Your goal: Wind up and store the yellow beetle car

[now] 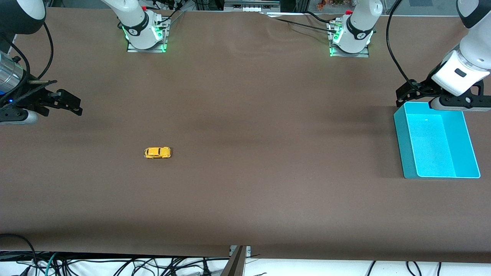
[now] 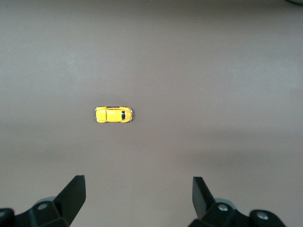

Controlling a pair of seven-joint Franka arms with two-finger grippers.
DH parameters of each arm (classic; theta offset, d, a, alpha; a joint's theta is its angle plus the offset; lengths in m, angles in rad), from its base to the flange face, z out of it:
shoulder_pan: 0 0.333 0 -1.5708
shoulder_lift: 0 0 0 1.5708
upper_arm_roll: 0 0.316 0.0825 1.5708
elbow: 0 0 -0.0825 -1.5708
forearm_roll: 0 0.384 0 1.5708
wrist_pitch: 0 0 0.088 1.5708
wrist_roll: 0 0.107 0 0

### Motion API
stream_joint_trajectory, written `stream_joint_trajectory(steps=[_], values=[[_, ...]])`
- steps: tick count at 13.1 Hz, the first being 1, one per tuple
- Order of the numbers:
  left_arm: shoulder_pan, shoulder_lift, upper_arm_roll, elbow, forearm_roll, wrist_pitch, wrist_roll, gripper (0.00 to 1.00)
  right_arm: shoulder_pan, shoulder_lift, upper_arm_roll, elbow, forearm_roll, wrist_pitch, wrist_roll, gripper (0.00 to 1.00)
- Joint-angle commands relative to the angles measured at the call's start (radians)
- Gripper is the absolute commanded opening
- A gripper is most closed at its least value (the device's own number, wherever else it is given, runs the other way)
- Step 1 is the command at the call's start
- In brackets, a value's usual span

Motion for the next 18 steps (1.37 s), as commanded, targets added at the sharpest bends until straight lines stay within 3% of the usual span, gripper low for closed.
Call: stream_joint_trajectory(steps=[1,8,18], values=[[-0.015,0.015,0.012,0.023,-0.008,-0.028,0.022,1.0,-0.009,0.009,0.011,0.028,-0.007,-0.019,0.013,1.0],[-0.01,0.016,0.014,0.037,-0.007,-0.1,0.014,1.0,-0.016,0.009,0.01,0.028,-0.012,-0.019,0.007,1.0],[-0.009,0.033,0.014,0.072,-0.007,-0.104,0.014,1.0,-0.004,0.026,0.013,0.017,-0.003,-0.02,0.029,1.0]])
